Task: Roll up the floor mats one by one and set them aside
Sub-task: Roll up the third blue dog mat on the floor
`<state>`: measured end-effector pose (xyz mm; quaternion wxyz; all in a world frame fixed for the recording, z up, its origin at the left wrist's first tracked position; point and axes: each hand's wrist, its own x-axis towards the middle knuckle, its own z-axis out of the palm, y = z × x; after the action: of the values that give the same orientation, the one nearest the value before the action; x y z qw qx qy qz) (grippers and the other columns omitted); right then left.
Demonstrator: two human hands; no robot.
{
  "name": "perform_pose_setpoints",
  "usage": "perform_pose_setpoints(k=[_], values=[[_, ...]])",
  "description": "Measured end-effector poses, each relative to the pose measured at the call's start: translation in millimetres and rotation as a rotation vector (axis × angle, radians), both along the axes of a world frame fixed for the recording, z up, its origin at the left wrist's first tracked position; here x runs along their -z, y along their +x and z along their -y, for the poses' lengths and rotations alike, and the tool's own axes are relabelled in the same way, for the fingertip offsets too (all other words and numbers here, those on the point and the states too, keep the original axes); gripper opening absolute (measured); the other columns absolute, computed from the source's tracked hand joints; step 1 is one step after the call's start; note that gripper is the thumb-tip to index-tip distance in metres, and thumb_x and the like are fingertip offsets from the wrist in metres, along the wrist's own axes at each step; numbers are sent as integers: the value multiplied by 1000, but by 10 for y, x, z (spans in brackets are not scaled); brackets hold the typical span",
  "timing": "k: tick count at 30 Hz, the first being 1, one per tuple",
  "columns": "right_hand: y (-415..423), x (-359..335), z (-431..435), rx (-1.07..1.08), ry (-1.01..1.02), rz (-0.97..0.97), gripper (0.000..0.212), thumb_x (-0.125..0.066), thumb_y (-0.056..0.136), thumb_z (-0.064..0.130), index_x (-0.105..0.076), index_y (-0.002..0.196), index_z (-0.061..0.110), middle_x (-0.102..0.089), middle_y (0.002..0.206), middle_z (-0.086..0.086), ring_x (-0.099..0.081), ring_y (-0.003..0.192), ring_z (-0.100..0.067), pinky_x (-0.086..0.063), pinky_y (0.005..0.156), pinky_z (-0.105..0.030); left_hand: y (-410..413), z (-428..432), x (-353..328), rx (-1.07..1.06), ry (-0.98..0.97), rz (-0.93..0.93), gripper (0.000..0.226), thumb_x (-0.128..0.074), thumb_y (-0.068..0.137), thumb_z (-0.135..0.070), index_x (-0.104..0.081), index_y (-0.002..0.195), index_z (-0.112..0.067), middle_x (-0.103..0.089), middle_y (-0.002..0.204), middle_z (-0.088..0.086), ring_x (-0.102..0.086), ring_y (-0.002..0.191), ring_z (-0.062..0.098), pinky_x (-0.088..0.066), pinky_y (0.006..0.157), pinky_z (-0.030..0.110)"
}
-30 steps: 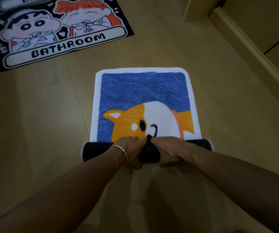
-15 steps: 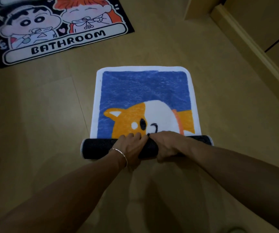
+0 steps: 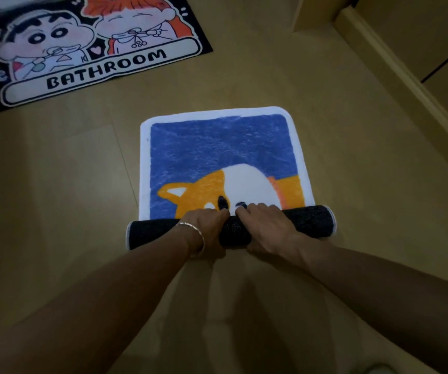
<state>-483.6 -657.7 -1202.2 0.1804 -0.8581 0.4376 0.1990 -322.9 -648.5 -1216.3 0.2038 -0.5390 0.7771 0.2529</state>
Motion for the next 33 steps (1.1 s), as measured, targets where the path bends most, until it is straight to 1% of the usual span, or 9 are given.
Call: perform_pose_setpoints(k=[3, 8, 11, 14, 20, 24, 27, 29, 33], values=[[20, 25, 3, -18, -24, -36, 65, -68, 78, 24, -34, 133, 15, -52, 118, -8, -50, 105, -27, -38, 84, -38, 23, 26, -1, -25, 9, -53, 64, -74, 66, -52, -44, 116, -26, -60, 109, 2, -58, 96, 22, -47, 73, 32], [-9, -64, 207, 49, 270, -11, 53, -73, 70, 24, -43, 113, 26, -57, 99, 2, -53, 82, -15, -42, 66, -27, 42, 0, 11, -87, 136, -89, 106, -71, 56, -72, -24, 142, -33, -54, 122, 2, -54, 111, 24, -47, 89, 36], [15, -98, 295, 57, 399, -71, 58, -77, 68, 25, -45, 117, 25, -57, 104, 1, -54, 88, -16, -46, 71, -28, 61, 103, -40, -108, 241, -129, 102, -75, 55, -68, -30, 139, -33, -52, 124, 1, -53, 113, 25, -45, 93, 36], [22, -62, 269, 67, 465, -85, 62, -77, 71, 30, -43, 122, 24, -57, 113, -1, -52, 94, -17, -45, 77, -29, 28, 72, -29, -51, 221, -135, 79, -76, 61, -60, -43, 126, -30, -57, 116, 0, -56, 104, 22, -46, 85, 33], [17, 74, 13, 23, 180, 9, 66, -77, 70, 40, -39, 119, 22, -52, 112, -2, -54, 101, -23, -39, 77, -33, 13, 89, -17, -69, 221, -128, 61, -74, 64, -58, -55, 114, -30, -65, 108, -4, -60, 99, 18, -49, 82, 32], [43, 36, 176, 83, 345, -39, 64, -76, 70, 33, -42, 123, 23, -57, 110, -2, -55, 93, -19, -42, 73, -28, 17, -98, -55, 70, -66, -68, 88, -70, 67, -59, -32, 138, -24, -50, 127, -1, -51, 110, 21, -47, 85, 36], [72, 3, 240, 93, 367, -42, 61, -76, 69, 33, -43, 119, 22, -58, 108, -2, -53, 90, -17, -41, 72, -28, -35, -235, -40, 143, -224, 62, 84, -67, 78, -43, -20, 142, -17, -41, 130, 7, -46, 111, 27, -44, 85, 40], [56, 1, 140, 63, 239, -5, 61, -74, 71, 37, -41, 120, 22, -54, 110, -2, -53, 94, -19, -43, 77, -31, -69, -249, -7, 94, -234, 80, 73, -64, 81, -36, -23, 139, -17, -43, 125, 9, -48, 107, 29, -43, 82, 41], [-26, 84, -87, -35, -96, -20, 67, -66, 79, 40, -31, 133, 20, -46, 123, -6, -47, 110, -26, -36, 94, -41, -30, -89, -4, 25, -130, 11, 74, -73, 70, -46, -34, 128, -21, -50, 116, 6, -51, 102, 26, -43, 79, 40]])
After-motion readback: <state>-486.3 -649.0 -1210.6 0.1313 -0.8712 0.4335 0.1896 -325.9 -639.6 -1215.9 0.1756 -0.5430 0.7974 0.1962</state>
